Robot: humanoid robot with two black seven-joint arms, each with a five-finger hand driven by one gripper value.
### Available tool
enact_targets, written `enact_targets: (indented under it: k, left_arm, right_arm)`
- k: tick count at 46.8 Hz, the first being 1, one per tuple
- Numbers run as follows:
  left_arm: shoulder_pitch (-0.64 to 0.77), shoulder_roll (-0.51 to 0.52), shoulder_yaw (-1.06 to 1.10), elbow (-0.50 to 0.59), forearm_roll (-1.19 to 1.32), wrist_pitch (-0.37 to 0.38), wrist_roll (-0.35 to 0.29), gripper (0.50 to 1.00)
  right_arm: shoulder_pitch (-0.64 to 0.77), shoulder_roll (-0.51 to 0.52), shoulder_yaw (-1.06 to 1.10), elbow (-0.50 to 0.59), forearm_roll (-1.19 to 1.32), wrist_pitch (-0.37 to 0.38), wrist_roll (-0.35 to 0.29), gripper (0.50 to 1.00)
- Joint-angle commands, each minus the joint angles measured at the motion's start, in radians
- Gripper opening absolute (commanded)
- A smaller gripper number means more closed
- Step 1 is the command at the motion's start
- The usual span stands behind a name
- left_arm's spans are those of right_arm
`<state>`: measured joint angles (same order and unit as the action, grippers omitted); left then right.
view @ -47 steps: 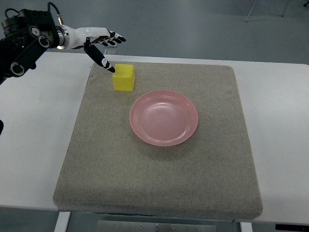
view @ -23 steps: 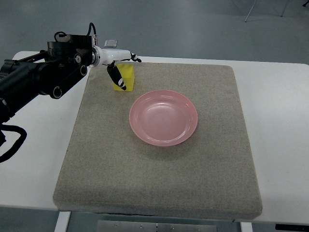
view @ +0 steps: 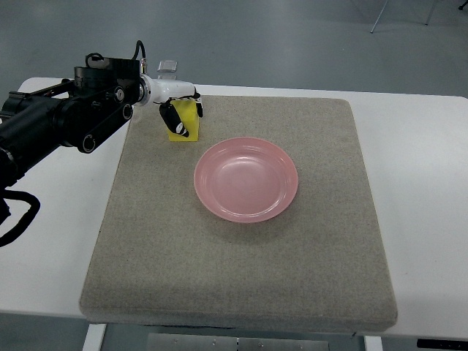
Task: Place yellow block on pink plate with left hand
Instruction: 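Lift the yellow cube with the left hand and carry it over the pink plate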
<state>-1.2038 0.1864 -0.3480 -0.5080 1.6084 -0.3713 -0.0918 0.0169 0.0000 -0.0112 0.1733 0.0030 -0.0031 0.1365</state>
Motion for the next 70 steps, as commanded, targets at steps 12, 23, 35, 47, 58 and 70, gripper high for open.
enact_targets:
  k: [12, 23, 35, 47, 58, 70]
  left_arm:
    - [-0.042, 0.062, -0.003, -0.086, -0.011, 0.061, -0.003, 0.57]
    - [-0.048, 0.186, -0.011, -0.395, -0.027, 0.015, -0.008, 0.553]
    - [-0.057, 0.24, -0.016, -0.526, -0.105, -0.155, -0.016, 0.551]
    - [-0.069, 0.234, -0.006, -0.57, -0.107, -0.193, -0.043, 0.551]
    - [-0.033, 0.179, 0.004, -0.593, -0.096, -0.187, -0.042, 0.555]
    - [-0.026, 0.134, 0.052, -0.592, -0.09, -0.184, -0.039, 0.581]
  right_arm:
    - [0.0, 0.0, 0.0, 0.0, 0.0, 0.0, 0.0, 0.924]
    - [0.0, 0.0, -0.001, 0.0, 0.0, 0.0, 0.0, 0.924]
    - [0.0, 0.0, 0.0, 0.0, 0.0, 0.0, 0.0, 0.924]
    - [0.0, 0.0, -0.001, 0.0, 0.0, 0.0, 0.0, 0.924]
    - [0.0, 0.0, 0.0, 0.0, 0.0, 0.0, 0.0, 0.924]
    - [0.0, 0.0, 0.0, 0.0, 0.0, 0.0, 0.0, 0.924]
